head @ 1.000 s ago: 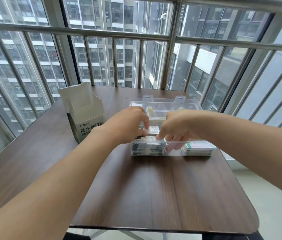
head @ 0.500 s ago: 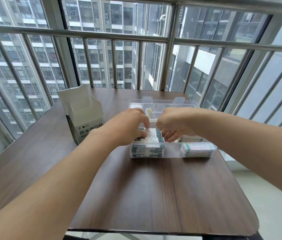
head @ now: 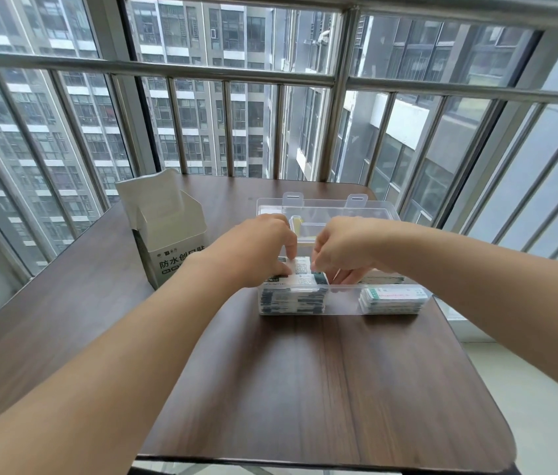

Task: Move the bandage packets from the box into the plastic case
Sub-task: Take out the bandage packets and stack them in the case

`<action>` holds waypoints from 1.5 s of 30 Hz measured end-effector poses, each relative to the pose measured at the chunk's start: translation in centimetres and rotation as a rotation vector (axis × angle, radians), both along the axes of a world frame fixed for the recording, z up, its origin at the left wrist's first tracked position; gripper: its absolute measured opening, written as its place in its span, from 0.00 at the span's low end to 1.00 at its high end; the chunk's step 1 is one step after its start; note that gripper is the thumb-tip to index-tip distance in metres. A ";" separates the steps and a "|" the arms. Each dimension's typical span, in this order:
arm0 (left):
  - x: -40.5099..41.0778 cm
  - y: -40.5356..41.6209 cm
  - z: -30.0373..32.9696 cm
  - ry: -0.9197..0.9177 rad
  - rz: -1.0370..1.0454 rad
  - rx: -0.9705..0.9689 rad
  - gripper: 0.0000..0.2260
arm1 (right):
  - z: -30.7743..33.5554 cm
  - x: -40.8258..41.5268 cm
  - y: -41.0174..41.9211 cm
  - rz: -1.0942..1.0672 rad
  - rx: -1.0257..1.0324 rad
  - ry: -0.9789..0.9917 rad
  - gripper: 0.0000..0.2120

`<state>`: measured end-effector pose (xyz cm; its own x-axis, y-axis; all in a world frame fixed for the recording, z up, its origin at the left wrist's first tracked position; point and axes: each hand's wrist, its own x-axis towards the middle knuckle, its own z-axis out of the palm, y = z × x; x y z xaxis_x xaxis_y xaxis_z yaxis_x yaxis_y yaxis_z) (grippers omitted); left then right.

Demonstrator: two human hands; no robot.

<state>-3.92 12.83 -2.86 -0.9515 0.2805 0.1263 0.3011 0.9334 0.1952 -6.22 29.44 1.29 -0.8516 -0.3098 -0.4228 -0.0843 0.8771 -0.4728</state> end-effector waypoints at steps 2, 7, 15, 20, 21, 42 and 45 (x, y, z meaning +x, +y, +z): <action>0.0 0.0 0.0 0.000 0.003 -0.013 0.09 | 0.0 0.0 0.3 0.040 0.010 0.003 0.05; 0.2 0.0 0.0 -0.015 -0.008 -0.028 0.10 | -0.2 -0.3 1.0 0.084 0.036 0.002 0.03; 0.3 -0.1 0.0 0.003 -0.012 -0.031 0.12 | -0.2 -0.6 0.5 0.177 0.096 -0.024 0.09; 0.3 -0.2 -0.4 0.017 -0.008 0.011 0.10 | -0.4 -0.3 -0.1 0.245 0.188 -0.047 0.14; 0.3 -0.2 -0.4 0.014 -0.009 0.016 0.10 | -0.4 -0.2 -0.2 0.258 0.205 -0.052 0.14; 0.1 -0.6 -0.4 0.026 -0.018 0.116 0.09 | 1.0 -0.6 -0.1 0.274 -0.004 0.131 0.09; 0.3 -0.6 -0.2 0.043 -0.022 0.142 0.08 | 1.6 -0.7 0.7 0.231 -0.048 0.142 0.07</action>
